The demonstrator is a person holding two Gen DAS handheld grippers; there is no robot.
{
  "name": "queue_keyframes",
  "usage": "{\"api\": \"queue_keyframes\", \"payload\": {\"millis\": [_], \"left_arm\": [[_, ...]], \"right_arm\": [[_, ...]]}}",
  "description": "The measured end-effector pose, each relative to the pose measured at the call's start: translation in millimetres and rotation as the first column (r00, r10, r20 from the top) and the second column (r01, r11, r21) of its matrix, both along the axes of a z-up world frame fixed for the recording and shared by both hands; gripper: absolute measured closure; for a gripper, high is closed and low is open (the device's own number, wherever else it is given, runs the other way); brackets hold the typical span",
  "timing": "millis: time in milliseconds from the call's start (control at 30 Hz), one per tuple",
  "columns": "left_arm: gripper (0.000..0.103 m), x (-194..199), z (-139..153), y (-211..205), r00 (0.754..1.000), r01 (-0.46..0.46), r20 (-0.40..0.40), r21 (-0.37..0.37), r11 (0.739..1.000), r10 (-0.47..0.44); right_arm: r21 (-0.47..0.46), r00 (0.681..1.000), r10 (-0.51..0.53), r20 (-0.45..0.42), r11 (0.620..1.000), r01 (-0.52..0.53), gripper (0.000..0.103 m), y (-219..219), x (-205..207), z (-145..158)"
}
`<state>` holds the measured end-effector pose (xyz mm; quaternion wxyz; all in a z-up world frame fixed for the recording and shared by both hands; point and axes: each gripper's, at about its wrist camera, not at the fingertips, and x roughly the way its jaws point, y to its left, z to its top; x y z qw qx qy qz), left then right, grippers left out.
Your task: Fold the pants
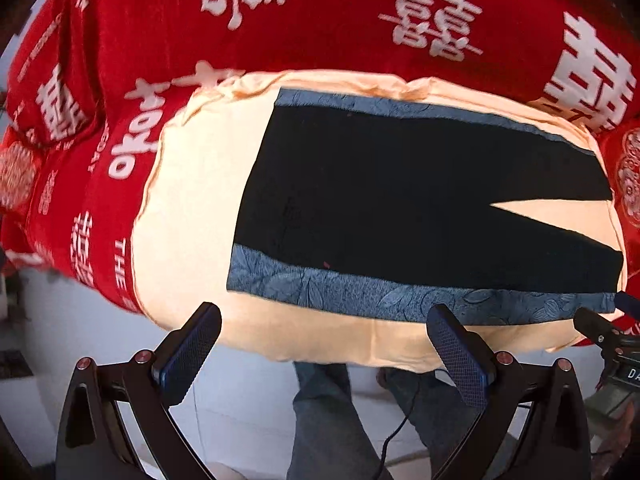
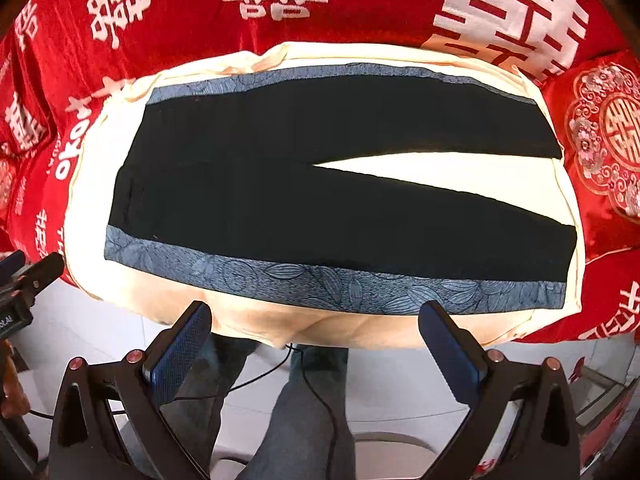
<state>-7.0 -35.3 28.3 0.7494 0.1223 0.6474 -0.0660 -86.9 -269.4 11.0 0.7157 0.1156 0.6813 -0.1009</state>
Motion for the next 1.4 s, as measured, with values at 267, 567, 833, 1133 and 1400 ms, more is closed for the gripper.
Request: {"api": "queue_keyframes", "payload": {"millis": [267,567,833,1133,1400], "left_arm": [[0.0,6,-32,14,0.999,-0.038,-0.037,-0.018,0.999,0.038],[0.0,22,-115,69,0.99,-0.123,-0.082,-0.056,0.991,0.118],[0.0,19,-172,121,0.978,-0.196,-0.116,-0.211,0.958,0.175],[0.0,19,-204,124,0.969,-0.225,-0.185,-0.37,0.901,0.166],[0.0,28,-200,94,0.949,-0.291,-0.259,-0.503,0.814,0.179]], "right_arm": [[0.04,0.999,-0.051,-0.013,0.998,0.051,0.0,1,-1,-34],[0.531,0.964,-0.248,0.098,0.832,0.16,0.0,38,-4,-108],[0.758,0.955,-0.295,0.016,0.627,0.181,0.028,100,-8,-214],[0.856,0.874,-0.486,0.028,0.464,0.23,0.028,97,-6,-253],[0.898,0.871,-0.471,0.141,0.43,0.087,0.028,94,17,-194]]}}
